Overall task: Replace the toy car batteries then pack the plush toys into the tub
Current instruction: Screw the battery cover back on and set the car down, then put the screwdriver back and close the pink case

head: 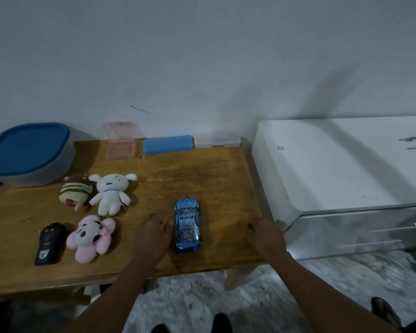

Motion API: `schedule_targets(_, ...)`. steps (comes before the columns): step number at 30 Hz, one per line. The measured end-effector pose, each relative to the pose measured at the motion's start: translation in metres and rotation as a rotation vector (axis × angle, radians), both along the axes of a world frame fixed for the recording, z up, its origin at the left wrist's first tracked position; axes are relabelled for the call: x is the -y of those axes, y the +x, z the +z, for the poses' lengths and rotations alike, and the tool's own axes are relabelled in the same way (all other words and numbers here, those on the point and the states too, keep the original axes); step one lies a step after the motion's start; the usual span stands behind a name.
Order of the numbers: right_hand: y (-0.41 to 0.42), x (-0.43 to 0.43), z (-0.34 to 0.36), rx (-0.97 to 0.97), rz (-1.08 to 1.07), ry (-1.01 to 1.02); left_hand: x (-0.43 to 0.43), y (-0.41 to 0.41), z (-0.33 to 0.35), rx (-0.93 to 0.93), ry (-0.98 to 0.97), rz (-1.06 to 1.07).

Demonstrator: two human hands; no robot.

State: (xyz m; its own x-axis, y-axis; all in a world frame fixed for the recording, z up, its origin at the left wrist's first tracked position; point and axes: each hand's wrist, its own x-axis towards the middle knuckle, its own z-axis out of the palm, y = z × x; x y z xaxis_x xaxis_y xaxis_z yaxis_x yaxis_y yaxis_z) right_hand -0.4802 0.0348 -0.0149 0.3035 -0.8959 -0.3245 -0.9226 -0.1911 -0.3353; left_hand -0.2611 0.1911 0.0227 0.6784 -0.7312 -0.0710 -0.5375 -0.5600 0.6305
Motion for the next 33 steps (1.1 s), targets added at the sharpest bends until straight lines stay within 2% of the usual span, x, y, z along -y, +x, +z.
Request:
schedule_targets(3, -0.001, -0.002, -0.004, -0.015, 0.012, -0.005, 0.008, -0.012, 0.01, 0.091, -0.042, -0.038)
schedule_targets(8, -0.002, -0.001, -0.001, 0.02, 0.027, 0.022, 0.015, -0.018, 0.012, 0.129, -0.037, -0.057)
schedule_targets(13, 0.02, 0.006, 0.025, 0.144, 0.097, 0.015, 0.017, -0.018, 0.017, 0.177, -0.014, -0.075)
schedule_targets(15, 0.043, 0.011, 0.04, 0.231, 0.132, 0.01, 0.016, -0.01, 0.023, 0.238, 0.026, -0.083)
schedule_targets(19, 0.099, 0.012, 0.069, 0.373, 0.284, -0.086, 0.014, 0.024, 0.031, 0.477, 0.065, -0.126)
schedule_targets(21, 0.128, 0.008, 0.085, 0.426, 0.347, -0.084, 0.013, 0.044, 0.04, 0.523, 0.113, -0.097)
schedule_targets(27, 0.221, 0.003, 0.107, 0.383, 0.452, -0.19, 0.008, 0.111, 0.063, 0.512, 0.158, -0.047)
schedule_targets(33, 0.311, 0.003, 0.109, 0.37, 0.504, -0.274, 0.013, 0.196, 0.056, 0.485, 0.15, -0.034)
